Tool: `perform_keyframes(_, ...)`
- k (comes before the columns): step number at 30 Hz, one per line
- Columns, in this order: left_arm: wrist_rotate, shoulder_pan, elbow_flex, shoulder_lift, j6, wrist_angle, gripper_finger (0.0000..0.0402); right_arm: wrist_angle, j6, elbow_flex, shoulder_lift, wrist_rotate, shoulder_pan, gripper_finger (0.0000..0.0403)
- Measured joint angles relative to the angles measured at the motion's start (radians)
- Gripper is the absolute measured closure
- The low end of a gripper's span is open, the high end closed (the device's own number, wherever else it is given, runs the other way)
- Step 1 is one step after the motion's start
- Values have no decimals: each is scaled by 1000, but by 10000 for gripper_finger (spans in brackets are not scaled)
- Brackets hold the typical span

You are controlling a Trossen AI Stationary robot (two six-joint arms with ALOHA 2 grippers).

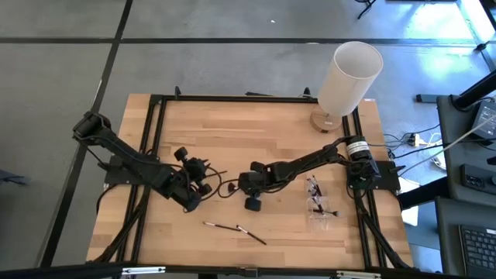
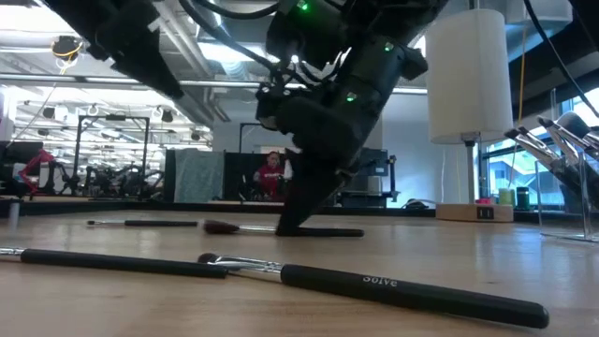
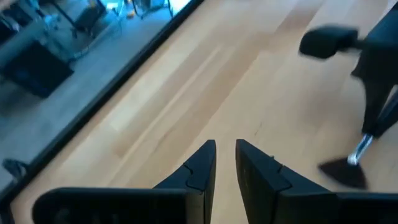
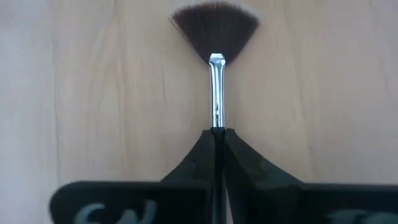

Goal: Put items in baskets/containers
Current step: Put the highlighter brush into the middle section of the transparent organizer

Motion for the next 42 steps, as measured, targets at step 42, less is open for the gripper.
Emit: perform_keyframes(42,10,-49,-1,70,-145,1,343,14,327,-703,-1136,609,373,377)
